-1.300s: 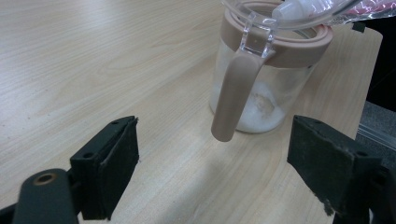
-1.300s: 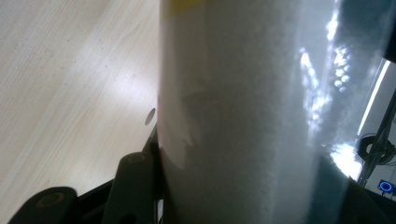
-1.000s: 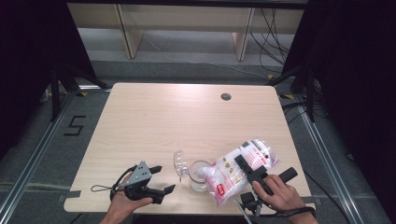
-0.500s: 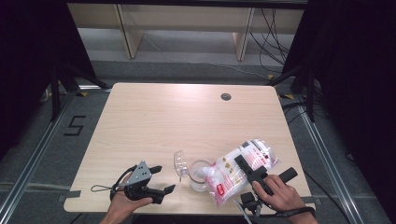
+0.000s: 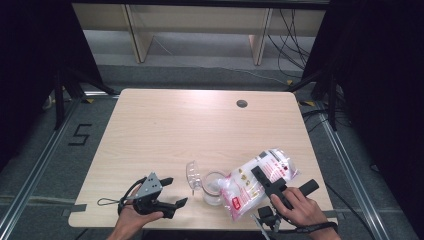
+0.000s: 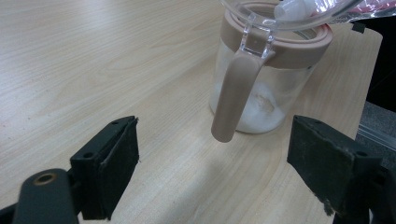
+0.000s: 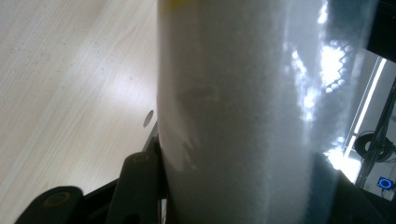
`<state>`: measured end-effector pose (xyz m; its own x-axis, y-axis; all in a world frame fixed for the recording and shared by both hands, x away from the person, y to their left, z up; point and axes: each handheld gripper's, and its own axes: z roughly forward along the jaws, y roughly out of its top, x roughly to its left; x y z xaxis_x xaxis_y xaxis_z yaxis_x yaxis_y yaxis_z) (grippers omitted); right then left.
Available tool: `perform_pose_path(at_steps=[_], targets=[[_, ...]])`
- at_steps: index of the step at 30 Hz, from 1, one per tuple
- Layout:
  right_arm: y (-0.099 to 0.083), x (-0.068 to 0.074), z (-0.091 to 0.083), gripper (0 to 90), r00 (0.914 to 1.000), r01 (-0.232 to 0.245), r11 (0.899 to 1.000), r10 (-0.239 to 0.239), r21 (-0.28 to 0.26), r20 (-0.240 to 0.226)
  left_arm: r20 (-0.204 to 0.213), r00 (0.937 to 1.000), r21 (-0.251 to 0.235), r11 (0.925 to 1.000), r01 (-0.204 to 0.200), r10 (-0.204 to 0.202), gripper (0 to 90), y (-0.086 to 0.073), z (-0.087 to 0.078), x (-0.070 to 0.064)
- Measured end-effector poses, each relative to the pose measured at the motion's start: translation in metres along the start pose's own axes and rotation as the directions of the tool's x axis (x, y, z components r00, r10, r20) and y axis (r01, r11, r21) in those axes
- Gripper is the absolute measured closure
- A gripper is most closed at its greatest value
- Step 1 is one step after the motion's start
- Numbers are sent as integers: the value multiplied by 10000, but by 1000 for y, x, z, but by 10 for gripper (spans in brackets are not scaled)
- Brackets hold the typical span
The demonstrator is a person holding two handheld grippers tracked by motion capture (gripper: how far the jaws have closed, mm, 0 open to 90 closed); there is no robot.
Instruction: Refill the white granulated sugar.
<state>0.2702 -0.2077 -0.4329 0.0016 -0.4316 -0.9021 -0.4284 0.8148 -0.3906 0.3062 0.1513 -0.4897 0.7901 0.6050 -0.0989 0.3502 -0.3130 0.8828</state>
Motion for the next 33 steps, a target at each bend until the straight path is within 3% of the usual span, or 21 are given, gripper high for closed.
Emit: perform_pose_path(at_steps=[2, 14, 23, 26, 33], targets=[[0, 1, -1, 588, 9996, -265, 9996, 265, 52, 48, -11, 10000, 1, 10000, 13, -13, 161, 0, 0, 0], [0, 1, -1, 590, 9997, -255, 9997, 255, 39, 47, 48, 10000, -36, 10000, 16, -16, 161, 0, 0, 0], [-1, 1, -2, 591, 9997, -243, 9997, 243, 92, 3, -15, 9994, -87, 9993, 357, -357, 161, 0, 1, -3], [-1, 1, -1, 591, 9998, -221, 9997, 221, 81, -2, 10, 10000, -5, 10000, 10, -10, 161, 0, 0, 0], [-1, 0, -2, 592, 9997, -253, 9997, 253, 68, 19, 8, 10000, -1, 10000, -9, 9, 161, 0, 0, 0]])
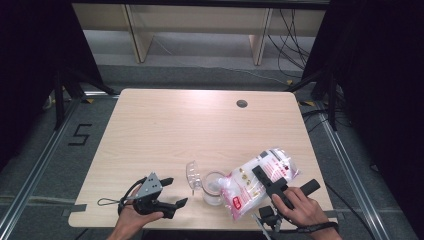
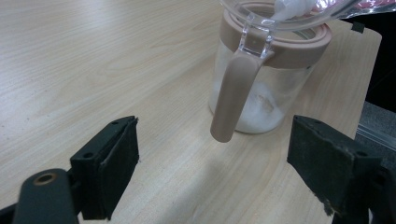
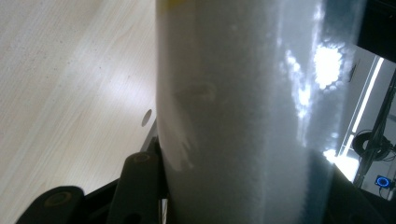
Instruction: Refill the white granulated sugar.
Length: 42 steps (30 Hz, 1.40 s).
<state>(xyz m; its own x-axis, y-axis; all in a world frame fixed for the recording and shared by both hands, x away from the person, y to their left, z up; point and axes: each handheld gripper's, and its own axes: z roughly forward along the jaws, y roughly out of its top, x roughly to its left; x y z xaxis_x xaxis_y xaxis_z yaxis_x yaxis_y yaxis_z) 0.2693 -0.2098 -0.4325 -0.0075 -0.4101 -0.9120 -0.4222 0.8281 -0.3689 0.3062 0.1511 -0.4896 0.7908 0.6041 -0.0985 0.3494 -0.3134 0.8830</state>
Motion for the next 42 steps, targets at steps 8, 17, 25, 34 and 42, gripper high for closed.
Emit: perform_pose_path(at_steps=[8, 17, 25, 34, 42], targets=[[-1, -1, 0, 593, 10000, -10, 10000, 10, 40, 16, 7, 10000, 8, 10000, -15, 15, 161, 0, 0, 0], [0, 0, 0, 594, 9999, 114, 9999, -114, 5, -40, -6, 10000, 0, 10000, -2, 2, 161, 0, 0, 0], [0, 0, 0, 595, 10000, 67, 10000, -67, 27, 12, 33, 10000, -17, 10000, 24, -24, 161, 0, 0, 0], [-1, -2, -1, 596, 9995, 322, 9995, -322, -41, 58, -8, 10000, -1, 10000, 4, -4, 161, 0, 0, 0], [3, -1, 0, 597, 9998, 172, 9998, -172, -86, 23, 36, 10000, -30, 10000, 27, -27, 161, 0, 0, 0]])
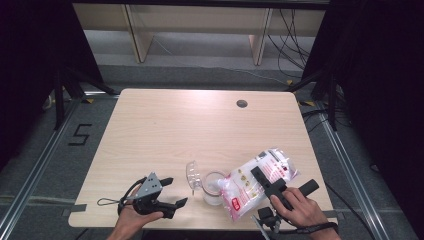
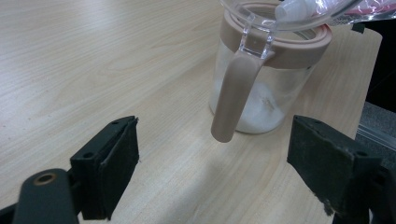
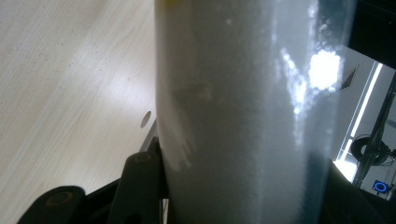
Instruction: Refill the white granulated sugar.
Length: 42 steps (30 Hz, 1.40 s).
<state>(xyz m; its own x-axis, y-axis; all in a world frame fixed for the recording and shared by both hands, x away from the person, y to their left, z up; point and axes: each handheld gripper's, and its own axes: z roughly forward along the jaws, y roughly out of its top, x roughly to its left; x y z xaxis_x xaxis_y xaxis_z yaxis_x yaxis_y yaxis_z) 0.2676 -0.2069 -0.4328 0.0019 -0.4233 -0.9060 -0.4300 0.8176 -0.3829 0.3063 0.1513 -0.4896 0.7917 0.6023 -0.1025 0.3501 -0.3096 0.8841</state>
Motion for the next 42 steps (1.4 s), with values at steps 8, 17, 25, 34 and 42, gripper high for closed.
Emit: perform_pose_path(at_steps=[8, 17, 25, 34, 42], targets=[[0, -3, 0, 598, 9995, 315, 9995, -315, -55, -5, -35, 10000, 34, 10000, -40, 40, 161, 0, 0, 0], [0, -3, 0, 601, 9995, 305, 9995, -305, -73, 6, 8, 9998, -33, 9998, 215, -215, 161, 0, 0, -1], [0, 0, 0, 606, 10000, -14, 10000, 14, 6, -55, -13, 9998, -1, 9998, 191, -191, 161, 0, 0, -1], [0, -2, 0, 612, 9997, 263, 9996, -263, -75, -9, -17, 9998, -11, 9998, 199, -199, 161, 0, 0, -1], [0, -2, 0, 621, 9997, 255, 9996, -255, -133, -2, -21, 9997, -4, 9997, 236, -236, 161, 0, 0, -1]])
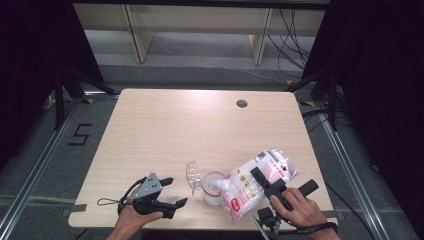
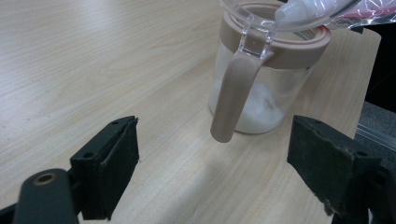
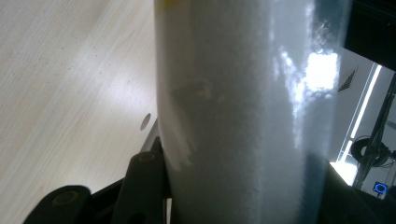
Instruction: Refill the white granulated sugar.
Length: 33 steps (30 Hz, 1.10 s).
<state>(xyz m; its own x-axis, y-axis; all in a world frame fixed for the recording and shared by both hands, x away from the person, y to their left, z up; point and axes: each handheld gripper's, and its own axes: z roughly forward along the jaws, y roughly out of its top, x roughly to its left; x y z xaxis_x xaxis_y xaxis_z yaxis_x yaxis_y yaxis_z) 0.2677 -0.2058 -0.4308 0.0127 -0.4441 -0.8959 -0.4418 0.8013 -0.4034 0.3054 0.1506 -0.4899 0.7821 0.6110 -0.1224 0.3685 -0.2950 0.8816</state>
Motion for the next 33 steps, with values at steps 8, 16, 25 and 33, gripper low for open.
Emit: perform_pose_path(at_steps=[8, 16, 25, 33], targets=[[2, 2, -1, 627, 9997, -252, 9997, 252, 15, 40, 17, 10000, -9, 10000, -43, 43, 161, 0, 0, 0], [2, 2, -1, 633, 9997, -256, 9997, 255, 23, 56, 62, 10000, -36, 10000, -17, 17, 161, 0, 0, 0], [1, 1, -1, 637, 9997, -236, 9997, 236, 38, 10, 14, 10000, -53, 10000, 53, -53, 161, 0, 0, -1], [0, 1, -1, 639, 9997, -257, 9997, 257, 49, -22, 15, 10000, -39, 10000, 34, -33, 161, 0, 0, -1]])
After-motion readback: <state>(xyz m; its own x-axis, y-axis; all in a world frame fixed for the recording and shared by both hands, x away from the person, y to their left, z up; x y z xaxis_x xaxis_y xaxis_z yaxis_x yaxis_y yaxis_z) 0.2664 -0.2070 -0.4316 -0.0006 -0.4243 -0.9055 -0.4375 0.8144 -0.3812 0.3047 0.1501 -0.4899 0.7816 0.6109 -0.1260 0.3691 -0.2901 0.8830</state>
